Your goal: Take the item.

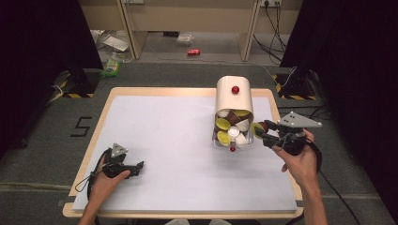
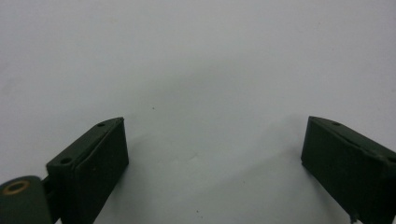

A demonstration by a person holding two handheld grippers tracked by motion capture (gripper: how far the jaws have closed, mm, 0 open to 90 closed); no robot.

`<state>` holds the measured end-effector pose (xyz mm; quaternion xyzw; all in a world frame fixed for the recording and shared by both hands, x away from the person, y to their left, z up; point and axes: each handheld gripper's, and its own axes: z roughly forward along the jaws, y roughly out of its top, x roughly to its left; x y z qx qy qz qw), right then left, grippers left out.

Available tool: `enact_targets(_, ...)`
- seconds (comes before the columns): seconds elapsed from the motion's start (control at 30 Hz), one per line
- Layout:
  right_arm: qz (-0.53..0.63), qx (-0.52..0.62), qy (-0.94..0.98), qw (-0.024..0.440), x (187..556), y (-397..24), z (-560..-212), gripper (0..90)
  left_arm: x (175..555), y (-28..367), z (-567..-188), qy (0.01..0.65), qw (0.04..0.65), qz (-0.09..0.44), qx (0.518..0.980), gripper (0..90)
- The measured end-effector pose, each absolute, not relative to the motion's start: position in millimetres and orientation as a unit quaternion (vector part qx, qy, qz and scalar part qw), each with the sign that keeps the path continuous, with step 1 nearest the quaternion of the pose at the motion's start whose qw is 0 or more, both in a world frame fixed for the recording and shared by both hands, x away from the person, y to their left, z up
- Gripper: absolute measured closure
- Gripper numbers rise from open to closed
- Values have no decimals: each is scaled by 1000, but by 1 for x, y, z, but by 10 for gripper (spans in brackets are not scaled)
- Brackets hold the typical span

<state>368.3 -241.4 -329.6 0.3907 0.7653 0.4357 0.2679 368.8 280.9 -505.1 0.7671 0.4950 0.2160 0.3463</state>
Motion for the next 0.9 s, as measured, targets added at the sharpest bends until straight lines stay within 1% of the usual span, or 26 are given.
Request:
enact_targets(0.27,422,414,759,274,374,-257,-339,544,369,281,-505,495,346,216,767,66)
enact_targets(0.53,399,446,756,266,391,-272,-366,543,369,281,-505,495,346,216,767,66)
enact_targets(0.57,393,452,756,262,396,-274,-373,543,369,281,-505,495,346,216,767,66)
enact_targets(0.9,365,476,763,243,415,-275,-407,543,369,281,-505,495,346,216,767,66)
